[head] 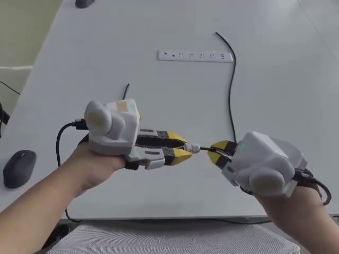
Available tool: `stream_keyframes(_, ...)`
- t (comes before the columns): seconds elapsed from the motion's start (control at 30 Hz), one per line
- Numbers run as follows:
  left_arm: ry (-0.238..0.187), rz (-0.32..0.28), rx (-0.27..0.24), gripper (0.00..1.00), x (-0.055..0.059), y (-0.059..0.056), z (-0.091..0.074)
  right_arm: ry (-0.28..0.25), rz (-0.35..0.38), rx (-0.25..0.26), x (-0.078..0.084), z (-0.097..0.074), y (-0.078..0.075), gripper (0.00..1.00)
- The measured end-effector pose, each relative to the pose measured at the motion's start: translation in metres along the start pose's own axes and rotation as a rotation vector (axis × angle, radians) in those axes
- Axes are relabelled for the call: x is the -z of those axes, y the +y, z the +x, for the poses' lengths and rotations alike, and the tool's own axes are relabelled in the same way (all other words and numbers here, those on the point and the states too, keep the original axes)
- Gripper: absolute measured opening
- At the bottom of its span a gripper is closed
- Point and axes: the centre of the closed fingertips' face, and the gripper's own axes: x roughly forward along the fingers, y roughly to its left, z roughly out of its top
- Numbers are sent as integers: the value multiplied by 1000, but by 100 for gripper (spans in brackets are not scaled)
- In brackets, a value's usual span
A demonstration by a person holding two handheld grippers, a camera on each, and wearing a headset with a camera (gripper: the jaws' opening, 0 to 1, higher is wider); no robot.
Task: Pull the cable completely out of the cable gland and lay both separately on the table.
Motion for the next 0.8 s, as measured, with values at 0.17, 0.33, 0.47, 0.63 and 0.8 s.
stream_keyframes(0.17, 3, 8, 0, 15, 1, -1, 1, 5, 40, 8, 8, 2, -3, 0)
stream_keyframes(0.33, 2, 7, 2, 15, 1, -1, 1, 18, 116, 19, 21, 3, -9, 0)
stream_keyframes(0.47, 2, 5, 4, 15, 2, -2, 1, 24, 183, 29, 30, 3, -14, 0)
stream_keyframes(0.63, 2, 14, 3, 15, 3, -2, 2, 38, 272, 37, 45, 5, -16, 0)
stream_keyframes(0.8, 3, 17, 0, 15, 4, -3, 2, 45, 346, 40, 55, 7, -15, 0)
